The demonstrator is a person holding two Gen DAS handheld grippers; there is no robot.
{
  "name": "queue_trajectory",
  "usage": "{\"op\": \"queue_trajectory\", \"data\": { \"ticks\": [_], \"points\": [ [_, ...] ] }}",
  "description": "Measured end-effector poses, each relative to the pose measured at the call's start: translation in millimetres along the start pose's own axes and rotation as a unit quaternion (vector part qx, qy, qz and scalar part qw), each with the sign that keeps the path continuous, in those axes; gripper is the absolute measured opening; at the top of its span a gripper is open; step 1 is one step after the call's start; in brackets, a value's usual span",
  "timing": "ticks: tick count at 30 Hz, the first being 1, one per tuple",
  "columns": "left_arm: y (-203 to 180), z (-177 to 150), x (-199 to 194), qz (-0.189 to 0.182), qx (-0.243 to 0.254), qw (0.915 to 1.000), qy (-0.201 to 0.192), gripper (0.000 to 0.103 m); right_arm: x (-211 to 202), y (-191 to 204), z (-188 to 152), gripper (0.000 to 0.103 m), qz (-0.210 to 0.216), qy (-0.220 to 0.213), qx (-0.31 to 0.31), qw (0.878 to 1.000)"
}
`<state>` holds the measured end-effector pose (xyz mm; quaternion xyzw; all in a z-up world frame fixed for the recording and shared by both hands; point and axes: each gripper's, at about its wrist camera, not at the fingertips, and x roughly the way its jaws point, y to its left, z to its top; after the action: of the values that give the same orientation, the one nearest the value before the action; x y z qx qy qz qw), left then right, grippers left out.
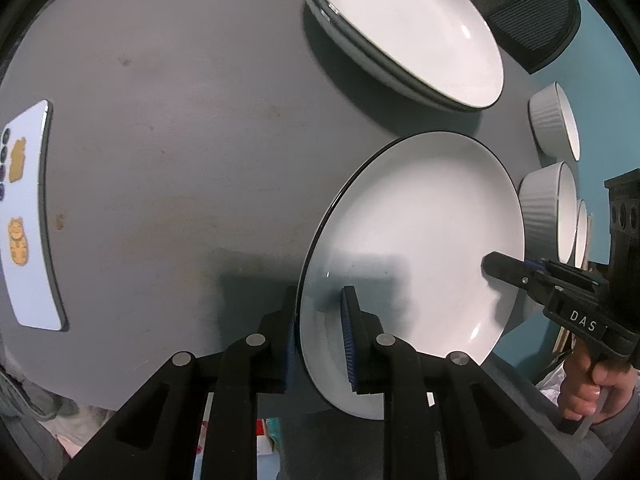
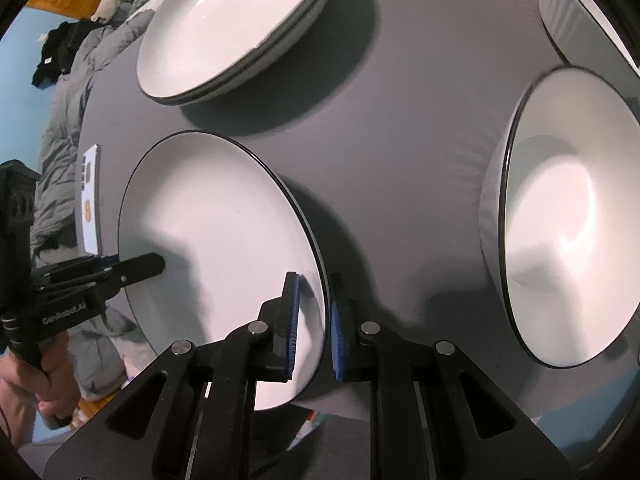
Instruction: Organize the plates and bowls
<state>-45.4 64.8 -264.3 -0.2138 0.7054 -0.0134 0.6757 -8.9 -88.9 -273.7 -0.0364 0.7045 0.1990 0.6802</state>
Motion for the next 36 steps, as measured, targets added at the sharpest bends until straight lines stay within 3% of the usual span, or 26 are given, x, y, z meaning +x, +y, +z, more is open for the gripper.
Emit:
{"op": "queue_trajectory", "data": {
  "ticks": [14, 25, 36],
  "points": [
    [-8, 34, -43, -0.014, 0.0, 0.9995, -0.029, 0.02, -46, 7, 36, 0.013, 0.009, -0.032, 0.001, 0.999],
    [-15, 98, -62, 0.011, 0.021, 0.9978, -0.062, 0.02, -42, 15, 97, 0.013, 0.01, -0.042, -0.005, 0.999],
    [-14, 146, -54, 0.029, 0.011, 0.9977, -0.061, 0.021, -31, 11, 155, 0.014, 0.01, -0.029, -0.003, 1.0]
  ]
}}
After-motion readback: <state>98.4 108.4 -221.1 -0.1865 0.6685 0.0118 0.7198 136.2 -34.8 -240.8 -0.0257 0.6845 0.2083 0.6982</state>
